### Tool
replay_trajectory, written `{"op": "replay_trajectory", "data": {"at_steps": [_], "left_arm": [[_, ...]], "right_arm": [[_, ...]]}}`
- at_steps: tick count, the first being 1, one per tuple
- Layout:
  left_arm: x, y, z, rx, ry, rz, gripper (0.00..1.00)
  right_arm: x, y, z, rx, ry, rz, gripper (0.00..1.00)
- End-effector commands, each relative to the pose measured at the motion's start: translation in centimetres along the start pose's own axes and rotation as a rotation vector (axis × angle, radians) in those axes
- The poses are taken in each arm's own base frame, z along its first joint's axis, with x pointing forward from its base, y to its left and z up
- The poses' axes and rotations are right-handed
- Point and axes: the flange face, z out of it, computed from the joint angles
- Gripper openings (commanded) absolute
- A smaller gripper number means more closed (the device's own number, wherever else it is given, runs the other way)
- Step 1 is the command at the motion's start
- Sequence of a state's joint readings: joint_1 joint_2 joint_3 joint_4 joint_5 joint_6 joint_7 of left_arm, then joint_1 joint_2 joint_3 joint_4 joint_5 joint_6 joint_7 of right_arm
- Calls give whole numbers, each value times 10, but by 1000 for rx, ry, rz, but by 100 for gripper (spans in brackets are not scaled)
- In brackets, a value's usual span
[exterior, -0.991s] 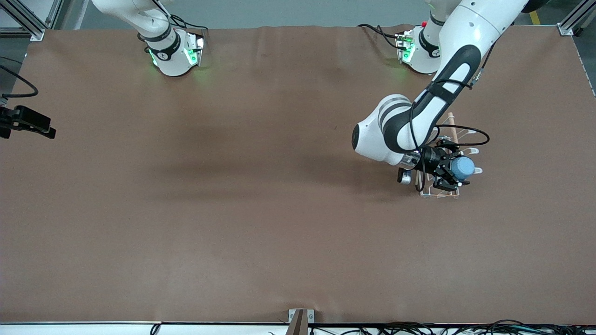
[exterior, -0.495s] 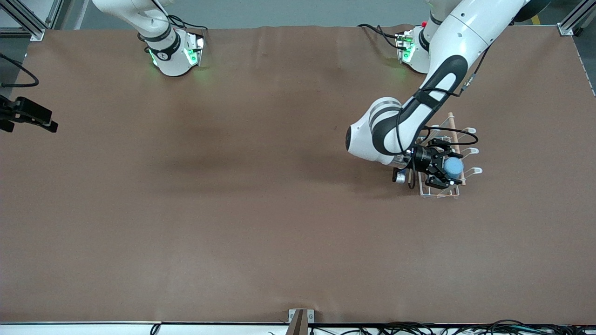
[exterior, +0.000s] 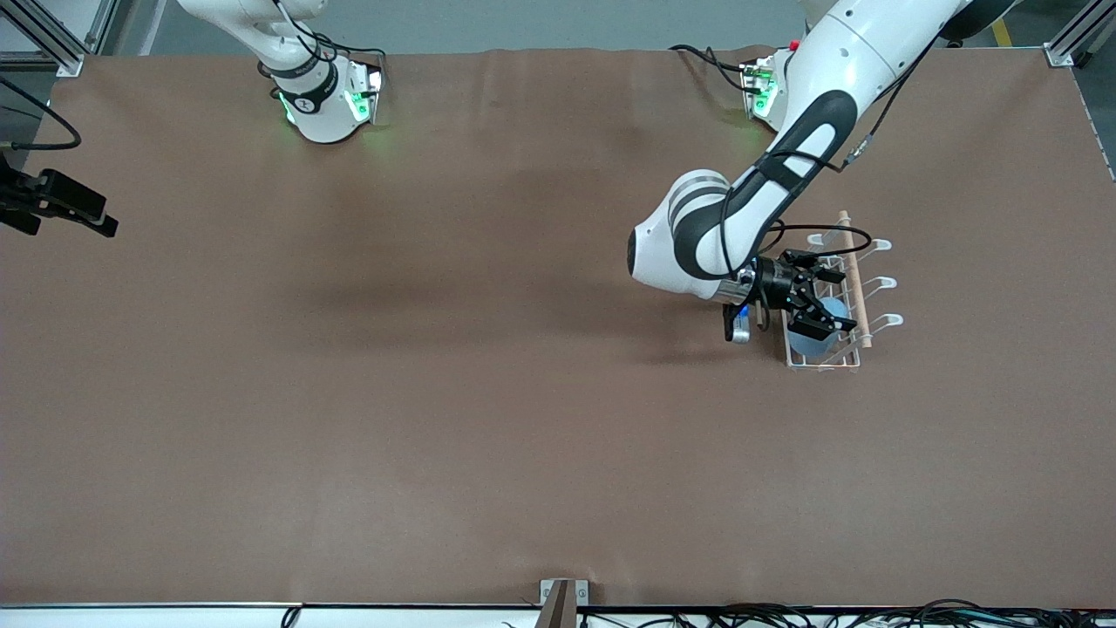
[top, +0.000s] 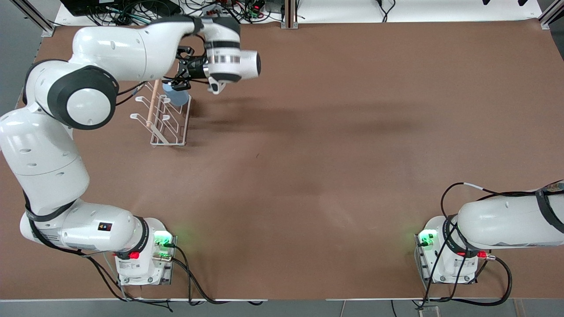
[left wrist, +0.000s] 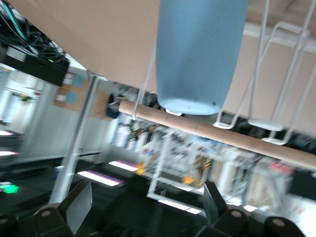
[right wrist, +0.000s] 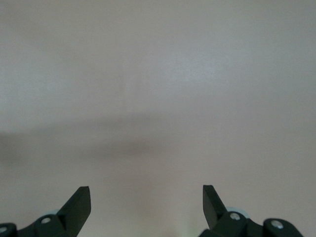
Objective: Hang cup on cup holder
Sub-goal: 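Lower the cup onto a holder hook with the left gripper, then open the left gripper to release the cup on the hook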
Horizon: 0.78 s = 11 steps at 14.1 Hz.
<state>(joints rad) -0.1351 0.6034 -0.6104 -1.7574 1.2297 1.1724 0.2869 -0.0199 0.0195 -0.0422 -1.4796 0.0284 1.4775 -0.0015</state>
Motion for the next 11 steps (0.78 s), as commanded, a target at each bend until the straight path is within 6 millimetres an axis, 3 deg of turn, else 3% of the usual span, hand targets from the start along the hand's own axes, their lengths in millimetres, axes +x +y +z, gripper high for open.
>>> {"op": "replay_trajectory", "data": {"at_steps": [1,6,8,11], "left_arm": [[-51,-50,-24,-204,134,-147,100],[-118,-90,-53,-511,321,-434,100],[-134,-88,-66,-643,341,-590,100],[-153,-89,-93,-797,411,-815,100]], "right_arm": [[-9,-1,-4,-23,16,10,100],[-14,1,-1,-14,-20,7,100],[-25,1,-2,-6,-24,8,100],[-27,2,0,-7,-24,10,100]]}}
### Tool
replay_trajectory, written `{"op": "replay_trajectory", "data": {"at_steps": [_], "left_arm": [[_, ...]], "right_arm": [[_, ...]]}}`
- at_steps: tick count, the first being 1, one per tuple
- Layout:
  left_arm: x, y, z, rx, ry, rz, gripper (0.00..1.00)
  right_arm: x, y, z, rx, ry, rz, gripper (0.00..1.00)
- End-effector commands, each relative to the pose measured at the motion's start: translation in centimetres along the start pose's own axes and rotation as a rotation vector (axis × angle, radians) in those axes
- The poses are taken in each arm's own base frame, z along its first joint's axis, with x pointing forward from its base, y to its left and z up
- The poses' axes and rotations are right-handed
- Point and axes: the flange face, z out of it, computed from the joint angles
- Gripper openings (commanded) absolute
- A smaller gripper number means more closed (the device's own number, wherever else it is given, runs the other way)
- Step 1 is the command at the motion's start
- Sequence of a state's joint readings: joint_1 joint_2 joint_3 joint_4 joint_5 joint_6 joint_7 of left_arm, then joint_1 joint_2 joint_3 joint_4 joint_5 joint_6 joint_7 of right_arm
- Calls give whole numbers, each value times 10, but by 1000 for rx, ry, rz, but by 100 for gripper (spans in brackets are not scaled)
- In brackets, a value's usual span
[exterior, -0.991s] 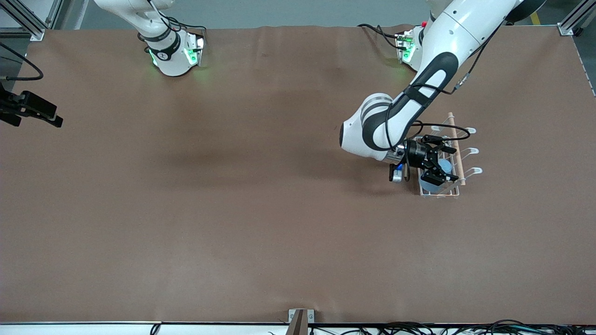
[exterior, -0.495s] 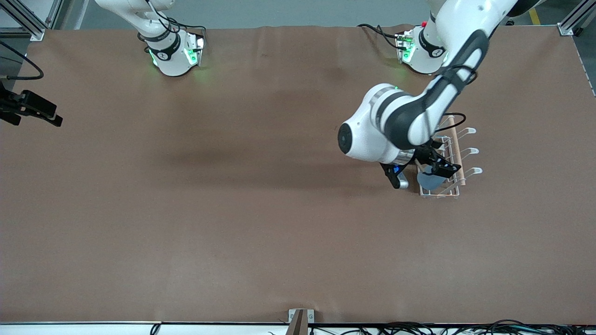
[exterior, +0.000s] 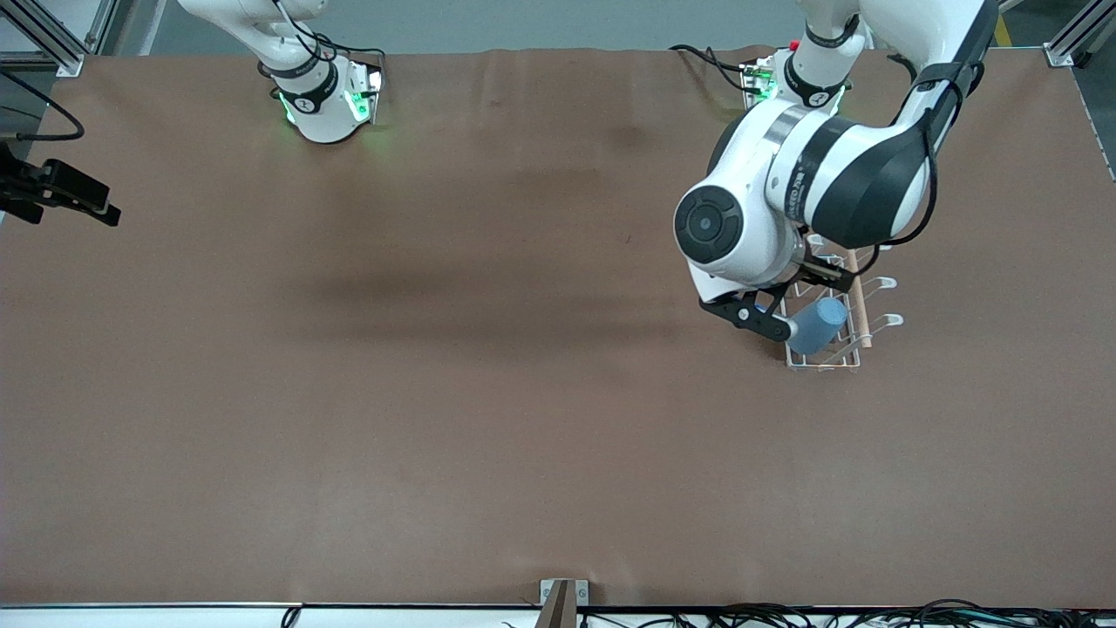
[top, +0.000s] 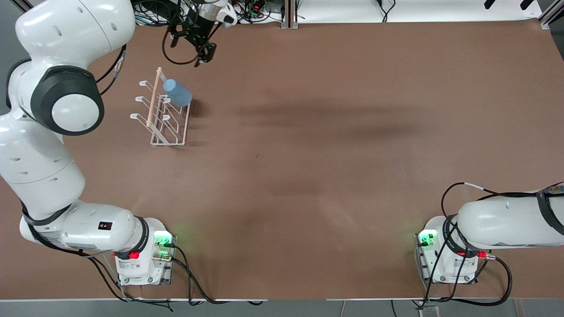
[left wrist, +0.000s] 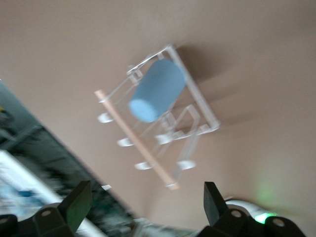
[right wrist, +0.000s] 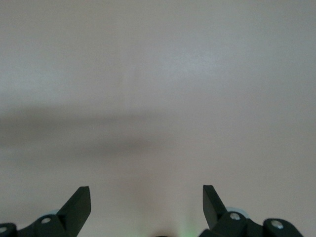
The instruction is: Hang cup on cup holder
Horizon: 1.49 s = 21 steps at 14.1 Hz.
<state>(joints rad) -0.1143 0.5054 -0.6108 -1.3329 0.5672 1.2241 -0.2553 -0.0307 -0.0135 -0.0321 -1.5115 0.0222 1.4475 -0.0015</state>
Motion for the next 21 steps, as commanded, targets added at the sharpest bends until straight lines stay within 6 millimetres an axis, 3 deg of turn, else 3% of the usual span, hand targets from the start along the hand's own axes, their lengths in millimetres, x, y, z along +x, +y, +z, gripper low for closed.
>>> {"op": "replay_trajectory", "data": {"at_steps": [1,3,4,7,12,14,17,21], "left_arm": [[-15,1,-29,-87,75,-175,100],[-29,-6,-54,-155,132,-199,100],[-38,-19,-71,-224,158,-210,100],[-67,-58,-93,-272,205,-264,100],[-118,-70,-134,-289,289,-300,100],[-132,-98,-136,-318,298,-352,100],[-134,-116,-132,-362,288,-377,100],[-154,-149,-132,-453,296,-403,100]], "right_arm": [[-12,-1,1,-3,4,4,100],[-11,-3,0,-4,7,-2,100],[-11,-2,-1,-6,11,-2,100],[-11,-1,-2,-7,15,-10,100],[-8,-3,-2,-3,35,-16,100],[-7,-4,-3,-3,43,-16,100],[-7,-2,-3,-3,41,-13,100],[-7,-2,-3,-15,43,-12,100]]}}
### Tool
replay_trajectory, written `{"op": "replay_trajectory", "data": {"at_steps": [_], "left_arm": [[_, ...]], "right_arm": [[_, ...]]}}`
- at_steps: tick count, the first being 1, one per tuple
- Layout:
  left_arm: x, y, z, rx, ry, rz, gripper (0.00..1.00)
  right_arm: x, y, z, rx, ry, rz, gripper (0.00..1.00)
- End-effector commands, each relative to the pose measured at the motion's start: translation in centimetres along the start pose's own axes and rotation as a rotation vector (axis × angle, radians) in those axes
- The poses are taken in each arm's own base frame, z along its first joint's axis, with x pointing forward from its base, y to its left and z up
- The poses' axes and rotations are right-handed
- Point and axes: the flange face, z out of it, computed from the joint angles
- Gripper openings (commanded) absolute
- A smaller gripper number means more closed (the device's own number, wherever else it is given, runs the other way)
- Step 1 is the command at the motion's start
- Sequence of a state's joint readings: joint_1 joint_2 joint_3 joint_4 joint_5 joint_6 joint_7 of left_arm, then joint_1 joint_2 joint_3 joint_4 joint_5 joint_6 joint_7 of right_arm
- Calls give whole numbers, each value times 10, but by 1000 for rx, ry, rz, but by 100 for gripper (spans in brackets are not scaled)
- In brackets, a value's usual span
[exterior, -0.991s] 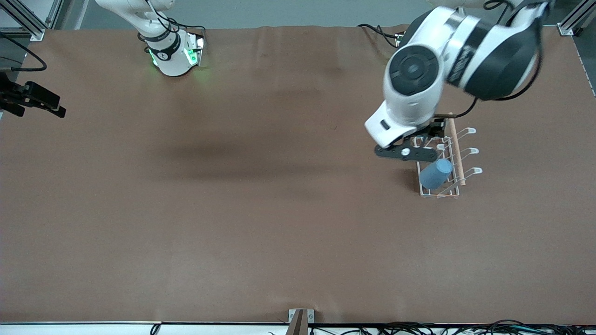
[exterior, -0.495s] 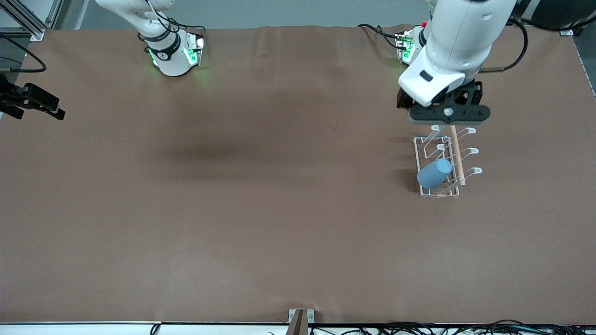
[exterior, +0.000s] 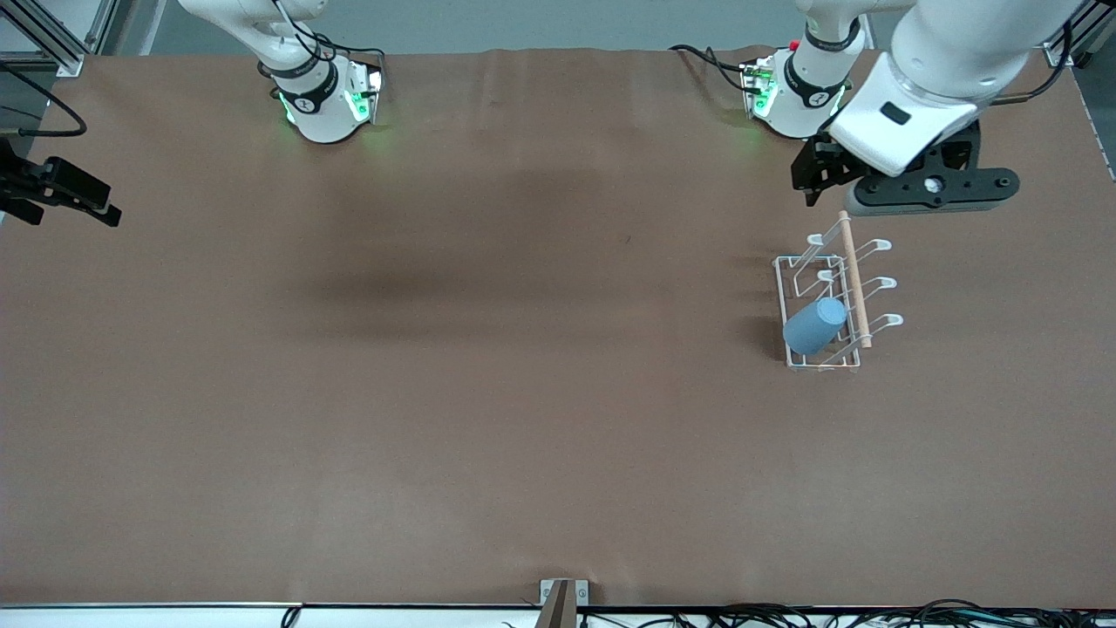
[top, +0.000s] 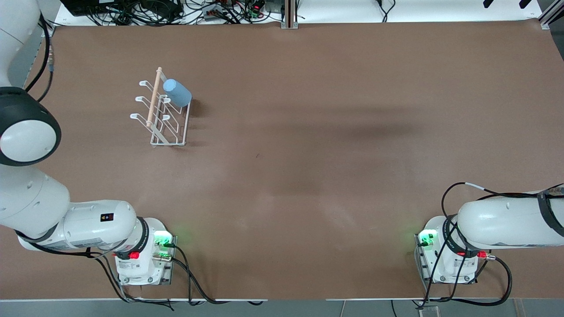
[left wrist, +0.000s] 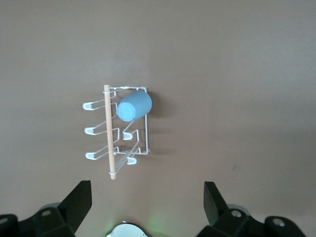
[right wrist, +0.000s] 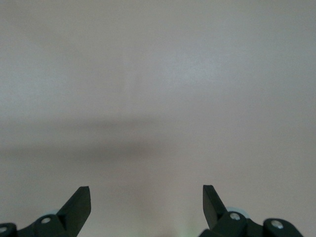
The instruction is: Hang cup on cup holder
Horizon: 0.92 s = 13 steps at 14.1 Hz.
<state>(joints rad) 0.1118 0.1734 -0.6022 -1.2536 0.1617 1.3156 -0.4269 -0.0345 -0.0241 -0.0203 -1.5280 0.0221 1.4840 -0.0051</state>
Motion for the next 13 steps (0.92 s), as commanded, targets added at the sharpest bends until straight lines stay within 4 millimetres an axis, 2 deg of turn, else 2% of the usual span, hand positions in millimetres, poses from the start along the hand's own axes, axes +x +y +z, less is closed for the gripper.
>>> {"op": "replay_trajectory", "data": {"at_steps": [1,2,4,8,10,13], "left_arm": [[-15,-28,-25,-43,35,-5,100],[-17,-30,-25,-50,32,10,100],[-17,-68,-26,-83,22,-17,100],[-28,-115,-16,-70,-3,-12,100],[-33,-136,-6,-66,-23,-17,100],[-34,-154,4,-68,-19,-48,100]], "right_arm": [[-8,1,-2,-16,9,-1,100],[-8,2,-2,-16,8,1,100],[-7,4,-1,-16,8,4,100],[-8,3,-1,-16,5,5,100],[-8,3,-1,-16,3,8,100],[-8,3,0,-16,2,10,100]]}}
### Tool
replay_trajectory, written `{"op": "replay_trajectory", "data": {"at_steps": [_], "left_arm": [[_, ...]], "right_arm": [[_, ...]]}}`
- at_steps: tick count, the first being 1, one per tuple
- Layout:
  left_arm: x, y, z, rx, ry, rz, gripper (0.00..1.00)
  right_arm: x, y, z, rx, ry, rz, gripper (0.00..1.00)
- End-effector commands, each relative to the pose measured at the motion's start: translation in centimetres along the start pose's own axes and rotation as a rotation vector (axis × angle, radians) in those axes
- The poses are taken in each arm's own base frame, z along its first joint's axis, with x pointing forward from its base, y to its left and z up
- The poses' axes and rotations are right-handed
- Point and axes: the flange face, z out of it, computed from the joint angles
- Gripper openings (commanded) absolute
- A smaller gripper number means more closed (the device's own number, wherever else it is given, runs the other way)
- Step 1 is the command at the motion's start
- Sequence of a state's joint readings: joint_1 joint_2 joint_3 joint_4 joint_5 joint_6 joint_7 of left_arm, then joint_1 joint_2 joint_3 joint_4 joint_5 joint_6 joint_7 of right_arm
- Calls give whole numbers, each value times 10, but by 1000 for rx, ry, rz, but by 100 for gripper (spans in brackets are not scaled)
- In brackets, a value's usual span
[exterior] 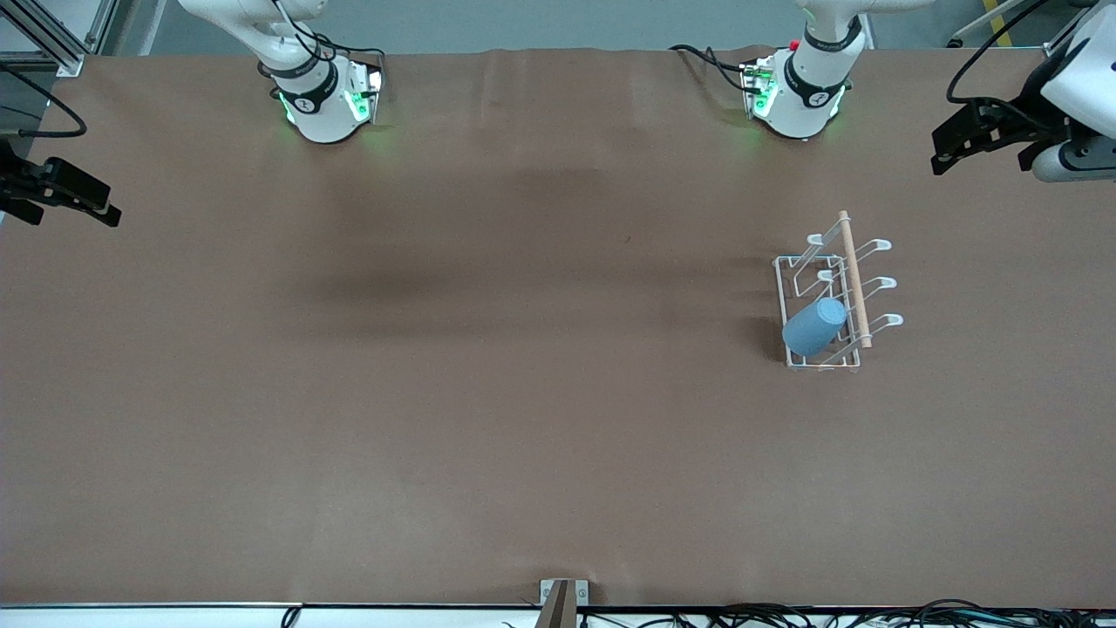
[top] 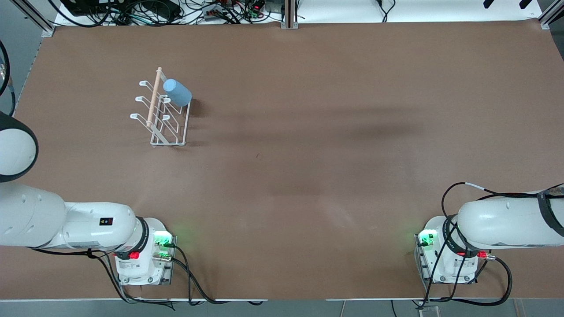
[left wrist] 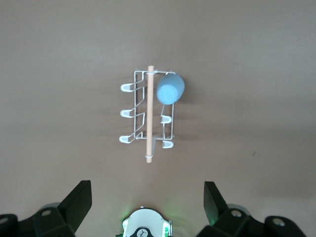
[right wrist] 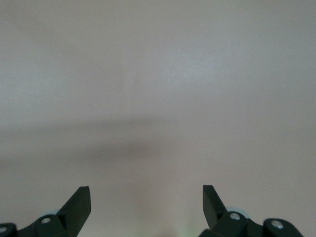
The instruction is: Hang cup on cup holder
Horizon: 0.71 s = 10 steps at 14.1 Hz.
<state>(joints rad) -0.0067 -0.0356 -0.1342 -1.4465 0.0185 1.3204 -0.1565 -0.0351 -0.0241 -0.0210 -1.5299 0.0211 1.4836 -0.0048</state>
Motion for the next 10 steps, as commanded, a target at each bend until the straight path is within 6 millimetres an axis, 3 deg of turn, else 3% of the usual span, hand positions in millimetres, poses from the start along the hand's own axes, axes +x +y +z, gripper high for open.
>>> {"op": "replay_trajectory", "data": {"at_steps": [1,6,10], "left_arm": [[-14,-10,8,-12,36,-5,100],[-16,-13,28,0,93,66,100],[-15,-15,32,6,87,92,100]], "right_arm": [[-8,2,-1,-15,2,8,100],[-8,4,-1,-15,1,11,100],[-8,4,-1,-15,1,11,100]]}}
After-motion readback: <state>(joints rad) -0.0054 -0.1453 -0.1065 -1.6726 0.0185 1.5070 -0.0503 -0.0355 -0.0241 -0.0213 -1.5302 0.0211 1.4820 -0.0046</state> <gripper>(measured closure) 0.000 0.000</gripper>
